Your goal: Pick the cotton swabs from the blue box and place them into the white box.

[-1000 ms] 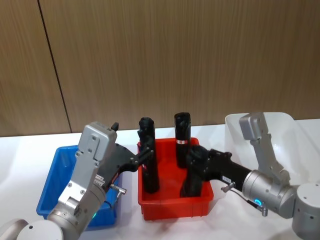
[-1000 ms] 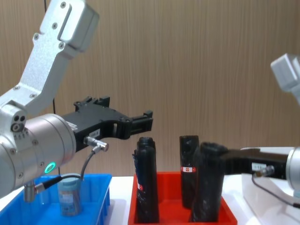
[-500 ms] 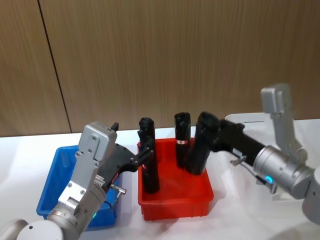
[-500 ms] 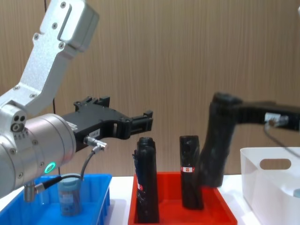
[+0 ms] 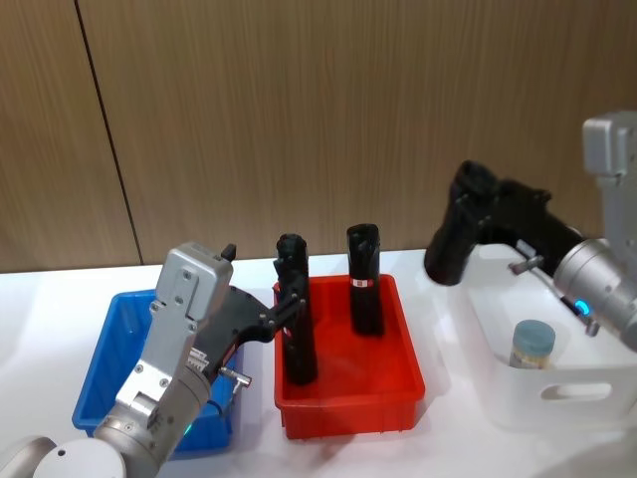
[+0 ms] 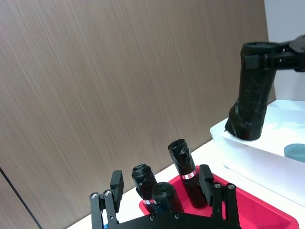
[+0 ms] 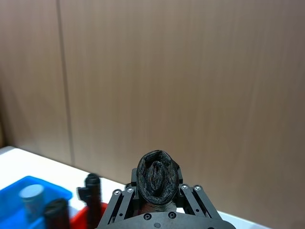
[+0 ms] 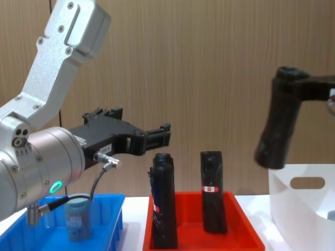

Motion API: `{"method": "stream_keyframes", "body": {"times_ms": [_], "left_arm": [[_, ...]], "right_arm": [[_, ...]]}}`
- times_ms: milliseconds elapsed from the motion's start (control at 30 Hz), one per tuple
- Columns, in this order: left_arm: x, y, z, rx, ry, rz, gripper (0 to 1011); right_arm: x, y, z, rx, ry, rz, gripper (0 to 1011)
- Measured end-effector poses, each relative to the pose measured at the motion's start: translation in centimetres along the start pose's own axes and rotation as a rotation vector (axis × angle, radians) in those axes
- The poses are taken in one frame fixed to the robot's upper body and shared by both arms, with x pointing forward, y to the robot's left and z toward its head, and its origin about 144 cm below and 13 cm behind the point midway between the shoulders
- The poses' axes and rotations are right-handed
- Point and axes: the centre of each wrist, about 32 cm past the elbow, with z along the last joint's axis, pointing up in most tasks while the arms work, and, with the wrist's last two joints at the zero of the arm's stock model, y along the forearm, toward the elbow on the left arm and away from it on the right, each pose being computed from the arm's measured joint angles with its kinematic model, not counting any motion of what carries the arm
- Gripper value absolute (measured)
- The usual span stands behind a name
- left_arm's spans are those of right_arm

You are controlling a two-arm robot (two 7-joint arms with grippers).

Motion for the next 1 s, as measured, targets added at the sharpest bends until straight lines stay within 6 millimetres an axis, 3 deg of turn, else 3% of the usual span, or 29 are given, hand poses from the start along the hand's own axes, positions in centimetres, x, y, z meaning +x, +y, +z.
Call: {"method": "stream_keyframes", "body": {"times_ms": [400, 1000], "left_arm": [[0.0, 0.0, 0.0, 0.000, 0.000, 0.000, 1004], [0.0, 0.0, 0.0, 0.000, 0.000, 0.000, 1004]], "right_arm": [[2.8, 0.7, -0.1, -0.031, -0.064, -0.110, 360], [4.9, 2.9, -3.8, -0.153, -0.068, -0.176, 360]]}}
